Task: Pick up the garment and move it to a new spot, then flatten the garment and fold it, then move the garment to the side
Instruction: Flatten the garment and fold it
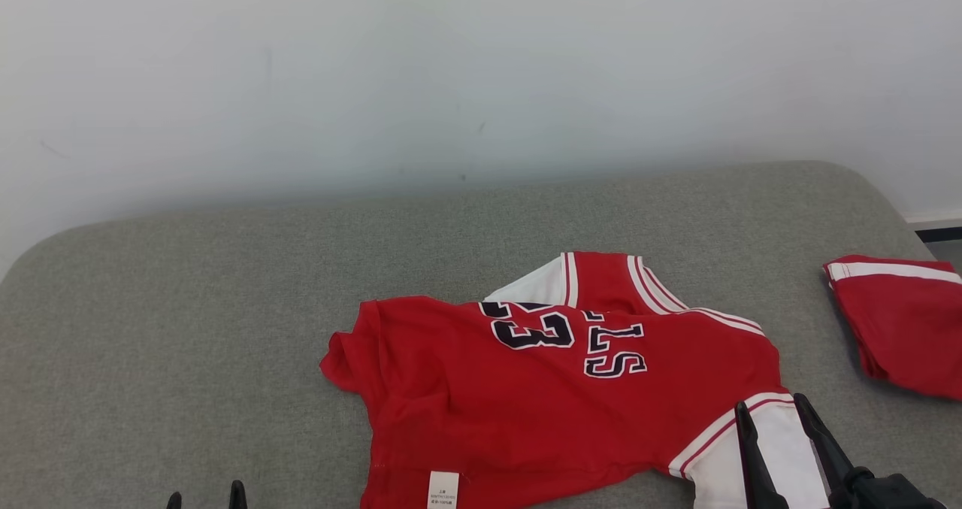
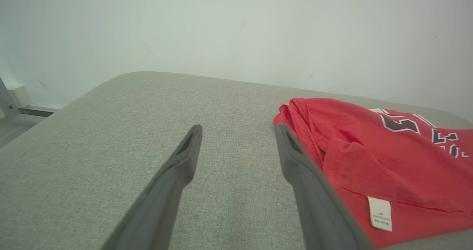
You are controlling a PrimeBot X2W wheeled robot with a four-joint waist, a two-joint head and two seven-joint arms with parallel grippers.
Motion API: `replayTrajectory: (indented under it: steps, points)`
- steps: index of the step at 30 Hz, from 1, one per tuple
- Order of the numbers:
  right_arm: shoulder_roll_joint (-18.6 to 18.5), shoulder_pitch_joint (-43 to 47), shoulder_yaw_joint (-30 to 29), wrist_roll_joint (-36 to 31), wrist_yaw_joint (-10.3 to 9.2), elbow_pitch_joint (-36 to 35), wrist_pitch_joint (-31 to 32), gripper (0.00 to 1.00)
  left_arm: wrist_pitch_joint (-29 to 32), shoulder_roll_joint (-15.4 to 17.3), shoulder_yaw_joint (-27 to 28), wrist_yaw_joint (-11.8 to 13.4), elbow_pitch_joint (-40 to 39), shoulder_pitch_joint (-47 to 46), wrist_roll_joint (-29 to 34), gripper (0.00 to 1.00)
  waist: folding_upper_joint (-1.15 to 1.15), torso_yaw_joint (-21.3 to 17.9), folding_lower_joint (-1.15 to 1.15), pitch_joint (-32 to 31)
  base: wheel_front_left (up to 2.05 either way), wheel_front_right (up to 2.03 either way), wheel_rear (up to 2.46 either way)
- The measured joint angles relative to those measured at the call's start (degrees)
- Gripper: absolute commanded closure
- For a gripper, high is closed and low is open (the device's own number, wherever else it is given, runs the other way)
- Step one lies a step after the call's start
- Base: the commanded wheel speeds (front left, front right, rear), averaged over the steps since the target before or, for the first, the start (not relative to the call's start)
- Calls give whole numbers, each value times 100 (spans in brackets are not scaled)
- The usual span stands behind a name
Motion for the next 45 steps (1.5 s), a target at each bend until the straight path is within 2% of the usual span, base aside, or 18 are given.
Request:
replayTrajectory:
  steps: [23, 31, 39, 45]
  points:
    - [59, -10, -27, 77, 0, 56, 0, 0, 0, 0, 31, -9, -36, -23, 18, 0, 0, -19, 0, 91, 0, 0, 0]
    - [10, -48, -75, 146, 0, 164, 1, 0, 0, 0, -154, -69, 5, -134, 74, 0, 0, -124, 0, 173, 0, 0, 0]
    - [-48, -161, -145, 157, 0, 279, 44, 0, 0, -4, -697, -204, 714, -435, 126, 0, 0, -440, 0, 298, 0, 0, 0]
    - [-25, -185, -134, 190, 0, 360, 67, 0, 11, -3, -1011, -211, 1310, -738, 42, 0, 0, -690, 0, 396, 0, 0, 0]
